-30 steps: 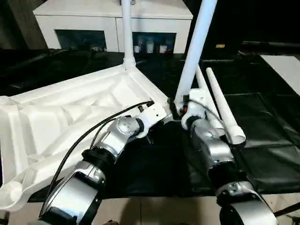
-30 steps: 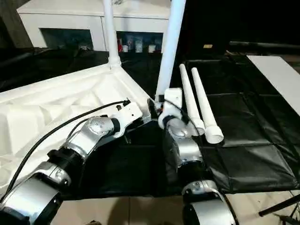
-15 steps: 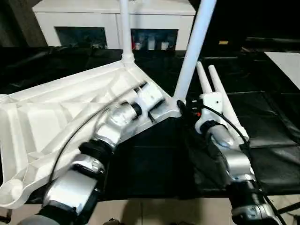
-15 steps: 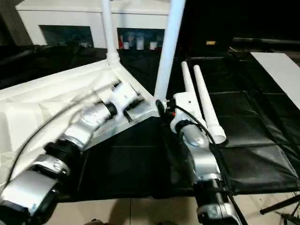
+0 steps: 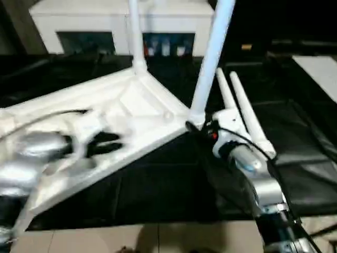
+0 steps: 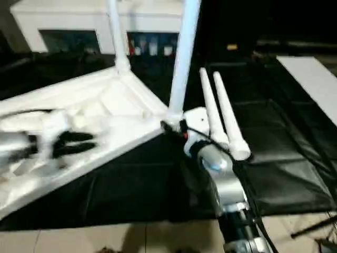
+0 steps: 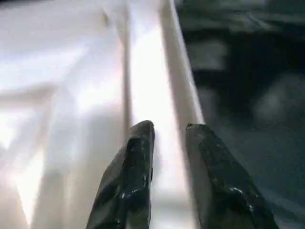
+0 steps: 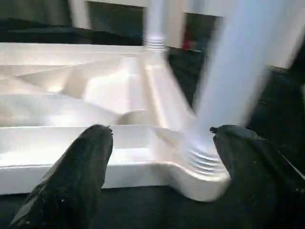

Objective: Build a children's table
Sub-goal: Rotate leg to tighten, then rotate table base

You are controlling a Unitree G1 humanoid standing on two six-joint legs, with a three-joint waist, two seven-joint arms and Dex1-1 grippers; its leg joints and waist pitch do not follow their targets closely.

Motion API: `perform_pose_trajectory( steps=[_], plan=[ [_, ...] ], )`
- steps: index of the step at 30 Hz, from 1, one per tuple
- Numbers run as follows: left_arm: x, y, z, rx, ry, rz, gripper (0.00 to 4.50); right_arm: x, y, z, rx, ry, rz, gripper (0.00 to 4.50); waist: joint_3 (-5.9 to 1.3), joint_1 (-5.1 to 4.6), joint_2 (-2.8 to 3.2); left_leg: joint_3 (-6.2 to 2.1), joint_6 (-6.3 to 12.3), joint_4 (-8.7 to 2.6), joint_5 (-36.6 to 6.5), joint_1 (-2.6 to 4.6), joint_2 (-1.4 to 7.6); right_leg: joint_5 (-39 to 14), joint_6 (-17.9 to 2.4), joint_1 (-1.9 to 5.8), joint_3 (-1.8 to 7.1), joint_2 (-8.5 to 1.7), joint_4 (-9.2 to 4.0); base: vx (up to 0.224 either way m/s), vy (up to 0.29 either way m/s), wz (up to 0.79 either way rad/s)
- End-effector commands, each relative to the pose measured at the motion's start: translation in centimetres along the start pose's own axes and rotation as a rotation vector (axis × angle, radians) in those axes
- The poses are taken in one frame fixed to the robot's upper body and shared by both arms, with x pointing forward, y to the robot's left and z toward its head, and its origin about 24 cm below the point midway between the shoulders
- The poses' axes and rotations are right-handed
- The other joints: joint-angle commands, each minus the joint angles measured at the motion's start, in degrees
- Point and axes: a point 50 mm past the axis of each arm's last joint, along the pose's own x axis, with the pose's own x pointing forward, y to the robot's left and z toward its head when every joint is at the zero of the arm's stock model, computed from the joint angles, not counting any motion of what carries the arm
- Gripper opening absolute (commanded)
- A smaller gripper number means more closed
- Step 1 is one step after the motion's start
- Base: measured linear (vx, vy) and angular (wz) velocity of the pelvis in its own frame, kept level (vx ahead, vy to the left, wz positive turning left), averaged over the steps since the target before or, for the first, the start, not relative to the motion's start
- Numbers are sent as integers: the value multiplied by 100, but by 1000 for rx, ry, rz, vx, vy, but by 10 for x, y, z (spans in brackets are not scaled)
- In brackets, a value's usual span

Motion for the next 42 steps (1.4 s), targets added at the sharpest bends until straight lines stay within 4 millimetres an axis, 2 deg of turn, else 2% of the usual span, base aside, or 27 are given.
perform_pose_trajectory(
  steps=[1,3,5,6,8,10,13,16,18,19,20,27,29,32,34,37,38,42],
  plan=[
    [-9,-7,3,-26,28,-54,130,-3,2,-3,-9,19,37,381,-305,-17,101,-107,-208,-531,-1852,134,307,-1586,-1119,206,318,-349,-379,0,0,0],
    [-15,-11,-2,-40,72,-74,130,-4,7,-4,-30,35,93,381,-300,-4,102,-97,-210,-525,-1869,143,283,-1615,-1085,193,327,-336,-396,0,0,0],
    [-19,-15,-4,-50,99,-90,130,-6,12,-5,-54,52,170,381,-303,1,68,-100,-187,-528,-1798,120,279,-1615,-1050,218,331,-346,-400,0,0,0],
    [-19,-18,-4,-63,102,-104,130,-8,16,-5,-70,70,226,381,-314,14,80,-109,-161,-519,-1692,107,279,-1477,-1058,249,328,-344,-368,0,0,0],
    [-19,-23,-4,-86,103,-132,130,-14,22,-6,-107,100,340,381,-317,13,72,-109,-107,-516,-1584,89,282,-1318,-1082,259,325,-340,-356,0,0,0],
    [-20,-26,-4,-97,105,-139,130,-16,24,-6,-116,110,378,381,-318,12,68,-94,-46,-495,-1481,91,272,-1254,-1143,262,329,-346,-356,0,0,0],
    [-15,-26,-15,-84,197,-95,130,-29,30,-4,-153,149,543,381,-306,13,42,-105,5,-492,-1527,88,277,-1456,-1052,279,329,-339,-382,0,0,0],
    [-13,-21,-23,-84,259,-43,130,-35,30,1,-159,156,607,381,-312,23,47,-115,5,-484,-1593,101,274,-1708,-960,264,332,-353,-412,0,0,0],
    [-13,-22,-23,-94,272,-48,130,-36,29,2,-170,160,616,381,-320,30,45,-122,-19,-487,-1547,103,283,-1664,-982,264,329,-352,-400,0,0,0],
    [-14,-23,-25,-83,297,-48,130,-36,29,2,-179,163,619,381,-324,34,79,-124,-29,-483,-1530,110,279,-1599,-1022,256,327,-354,-392,0,0,0],
    [-13,-23,-26,-78,311,-43,130,-36,29,2,-187,166,619,381,-329,17,55,-120,-30,-478,-1527,104,275,-1505,-1051,259,325,-341,-389,0,0,0],
    [-5,-16,-27,-65,316,20,130,-38,30,1,-195,183,630,381,-346,28,53,-109,1,-453,-1414,113,265,-1281,-1148,270,317,-334,-376,0,0,0],
    [-4,-15,-26,-69,304,29,95,-38,30,2,-194,184,630,381,-347,54,56,-113,-14,-449,-1414,115,267,-1294,-1161,276,317,-345,-371,0,0,0],
    [-1,-16,-23,-67,286,21,90,-38,29,1,-197,189,630,381,-337,60,51,-122,-46,-457,-1538,111,268,-1440,-1131,275,313,-347,-380,0,0,0],
    [-1,-17,-22,-70,283,19,60,-38,29,0,-203,193,632,381,-331,66,60,-130,-67,-460,-1640,121,270,-1600,-1091,269,313,-351,-392,0,0,0],
    [0,-17,-22,-69,286,12,45,-38,29,0,-205,194,633,381,-320,69,43,-138,-87,-465,-1766,133,268,-1894,-1001,262,315,-361,-423,0,0,0],
    [0,-17,-22,-70,287,11,17,-38,29,0,-206,194,634,381,-325,74,44,-141,-88,-463,-1748,131,267,-1909,-982,265,316,-361,-425,0,0,0],
    [1,-16,-23,-70,287,27,3,-39,32,2,-196,182,657,381,-334,83,50,-142,-82,-463,-1703,131,269,-1784,-1000,266,313,-353,-412,0,0,0]
  ],
)
